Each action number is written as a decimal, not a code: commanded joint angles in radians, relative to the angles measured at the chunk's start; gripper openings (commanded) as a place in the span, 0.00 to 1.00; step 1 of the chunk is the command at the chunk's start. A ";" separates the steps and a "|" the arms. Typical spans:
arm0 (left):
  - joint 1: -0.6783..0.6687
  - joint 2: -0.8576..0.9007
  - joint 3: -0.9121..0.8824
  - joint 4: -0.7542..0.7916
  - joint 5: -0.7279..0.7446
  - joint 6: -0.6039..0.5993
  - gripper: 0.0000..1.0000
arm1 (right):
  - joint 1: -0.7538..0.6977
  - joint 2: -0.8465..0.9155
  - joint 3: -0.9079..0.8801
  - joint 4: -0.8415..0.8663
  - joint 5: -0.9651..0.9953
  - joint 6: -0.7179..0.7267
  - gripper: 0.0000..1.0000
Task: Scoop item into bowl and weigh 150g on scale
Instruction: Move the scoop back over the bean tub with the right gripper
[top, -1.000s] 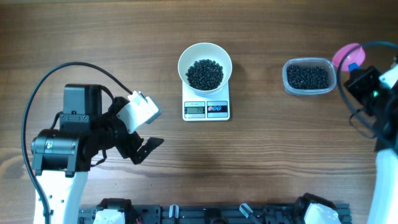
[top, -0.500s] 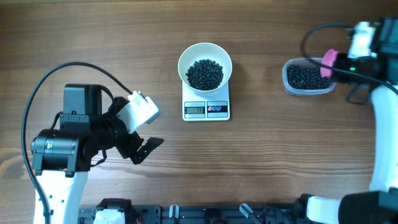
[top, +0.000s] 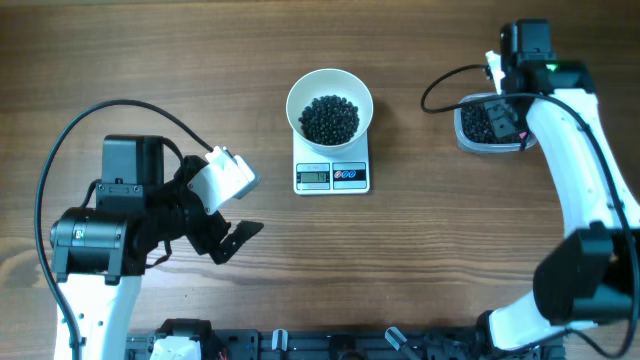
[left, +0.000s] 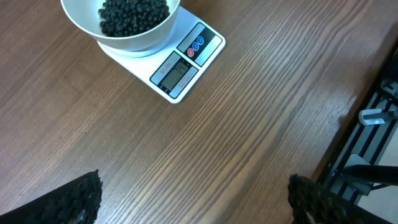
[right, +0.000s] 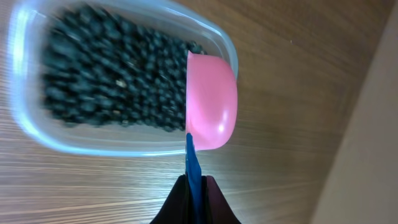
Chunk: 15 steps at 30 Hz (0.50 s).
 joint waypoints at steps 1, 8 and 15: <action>-0.004 -0.001 0.018 0.003 0.001 0.023 1.00 | 0.015 0.064 0.023 0.009 0.134 -0.047 0.05; -0.004 -0.001 0.018 0.003 0.001 0.023 1.00 | 0.076 0.117 0.023 0.034 0.154 -0.116 0.05; -0.004 -0.001 0.018 0.003 0.001 0.023 1.00 | 0.089 0.127 0.023 0.023 0.010 -0.110 0.04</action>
